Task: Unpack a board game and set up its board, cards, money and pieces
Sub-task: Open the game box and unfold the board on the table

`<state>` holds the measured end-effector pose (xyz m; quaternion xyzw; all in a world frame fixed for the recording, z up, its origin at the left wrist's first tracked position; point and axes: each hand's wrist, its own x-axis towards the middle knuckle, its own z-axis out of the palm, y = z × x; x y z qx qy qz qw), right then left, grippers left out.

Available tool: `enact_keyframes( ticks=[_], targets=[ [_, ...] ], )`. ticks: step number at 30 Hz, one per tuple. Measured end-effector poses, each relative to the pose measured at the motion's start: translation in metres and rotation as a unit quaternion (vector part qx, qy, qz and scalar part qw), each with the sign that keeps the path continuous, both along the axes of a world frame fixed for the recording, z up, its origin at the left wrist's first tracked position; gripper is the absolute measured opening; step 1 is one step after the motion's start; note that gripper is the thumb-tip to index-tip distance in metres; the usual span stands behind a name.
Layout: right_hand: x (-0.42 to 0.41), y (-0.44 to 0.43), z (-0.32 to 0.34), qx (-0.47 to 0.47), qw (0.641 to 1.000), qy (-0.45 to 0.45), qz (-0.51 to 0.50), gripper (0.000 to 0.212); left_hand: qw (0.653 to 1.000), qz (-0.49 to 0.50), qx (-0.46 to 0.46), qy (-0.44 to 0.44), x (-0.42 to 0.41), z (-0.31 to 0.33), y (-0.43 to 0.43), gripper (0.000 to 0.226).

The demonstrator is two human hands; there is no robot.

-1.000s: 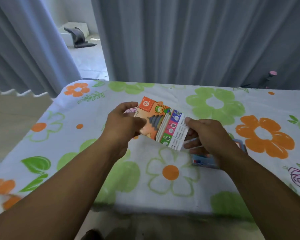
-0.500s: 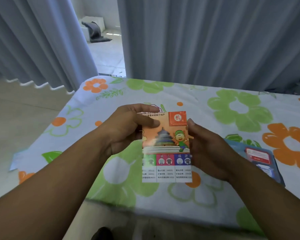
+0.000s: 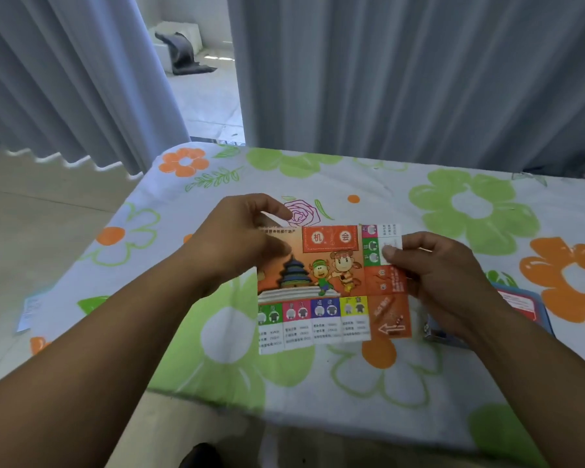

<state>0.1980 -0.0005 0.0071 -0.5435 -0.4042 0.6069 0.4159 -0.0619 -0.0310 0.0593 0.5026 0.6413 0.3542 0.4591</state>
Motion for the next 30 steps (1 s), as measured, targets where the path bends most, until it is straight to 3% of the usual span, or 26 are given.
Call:
enact_keyframes(
  ticks=[3, 9, 16, 20, 24, 30],
  targets=[
    [0.001, -0.001, 0.002, 0.041, 0.998, -0.028, -0.030, 0.017, 0.998, -0.057, -0.033, 0.020, 0.000, 0.000, -0.004, 0.041],
    [0.001, -0.006, 0.009, 0.070, 0.994, -0.062, -0.053, 0.020, 0.991, -0.110, -0.076, 0.000, 0.002, -0.001, -0.004, 0.032],
    [0.006, -0.003, 0.011, 0.074, 0.992, -0.083, -0.060, 0.021, 0.986, -0.145, -0.088, 0.000, 0.003, -0.006, -0.003, 0.059],
    [0.007, -0.002, 0.013, 0.074, 0.991, -0.091, -0.059, 0.022, 0.984, -0.150, -0.101, -0.008, 0.001, -0.006, -0.003, 0.043],
    [0.007, -0.003, 0.012, 0.076, 0.990, -0.105, -0.057, 0.025, 0.983, -0.156, -0.090, 0.017, 0.001, -0.006, -0.002, 0.058],
    [0.007, -0.003, 0.014, 0.084, 0.988, -0.112, -0.064, 0.023, 0.980, -0.172, -0.085, 0.044, 0.002, -0.008, -0.003, 0.049]
  ],
)
